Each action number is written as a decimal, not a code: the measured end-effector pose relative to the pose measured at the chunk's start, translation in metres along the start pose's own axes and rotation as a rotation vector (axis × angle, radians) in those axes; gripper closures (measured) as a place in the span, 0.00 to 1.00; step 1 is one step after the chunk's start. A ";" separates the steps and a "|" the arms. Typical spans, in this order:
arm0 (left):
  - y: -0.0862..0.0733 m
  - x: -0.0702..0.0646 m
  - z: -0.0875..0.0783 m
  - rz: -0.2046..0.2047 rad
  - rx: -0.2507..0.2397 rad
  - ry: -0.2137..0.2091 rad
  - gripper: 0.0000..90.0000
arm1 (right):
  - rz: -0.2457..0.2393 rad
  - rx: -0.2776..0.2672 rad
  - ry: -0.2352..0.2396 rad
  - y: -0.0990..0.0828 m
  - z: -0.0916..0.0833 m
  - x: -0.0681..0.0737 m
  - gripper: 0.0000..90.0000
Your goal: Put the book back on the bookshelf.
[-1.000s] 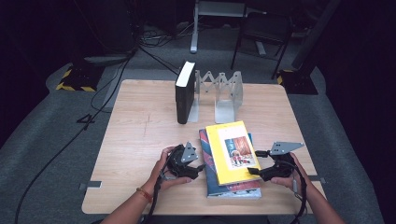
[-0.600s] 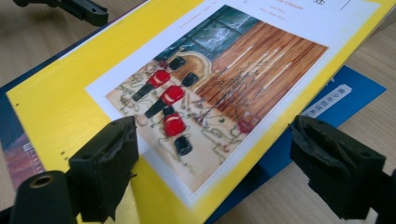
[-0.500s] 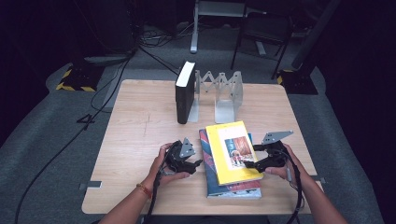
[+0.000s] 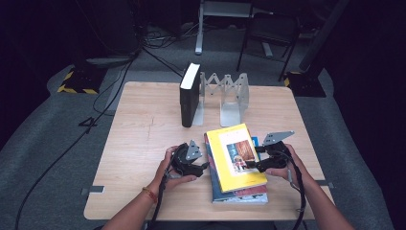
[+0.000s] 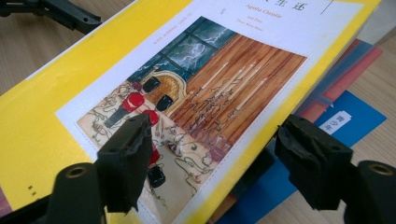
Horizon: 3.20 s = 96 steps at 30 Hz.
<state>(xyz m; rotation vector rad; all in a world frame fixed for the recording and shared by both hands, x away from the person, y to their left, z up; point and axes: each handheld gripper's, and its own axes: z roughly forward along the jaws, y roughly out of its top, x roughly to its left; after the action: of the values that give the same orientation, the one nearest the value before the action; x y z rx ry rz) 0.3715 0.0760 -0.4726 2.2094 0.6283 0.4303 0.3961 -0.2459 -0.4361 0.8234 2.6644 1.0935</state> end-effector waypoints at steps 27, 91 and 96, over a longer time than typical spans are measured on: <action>-0.002 0.003 0.003 0.001 0.014 0.002 0.36 | -0.047 0.016 0.037 0.000 -0.002 0.007 0.31; -0.005 0.017 0.013 -0.060 0.042 0.016 0.50 | -0.004 -0.265 0.193 0.008 -0.004 0.007 0.90; -0.005 0.029 0.014 -0.085 0.014 0.013 0.63 | -0.017 -0.266 0.189 0.008 -0.003 0.008 0.90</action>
<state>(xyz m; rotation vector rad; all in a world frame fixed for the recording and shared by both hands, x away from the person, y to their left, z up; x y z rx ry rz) 0.4009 0.0868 -0.4820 2.1858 0.7319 0.3973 0.3917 -0.2392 -0.4278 0.6764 2.5816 1.5488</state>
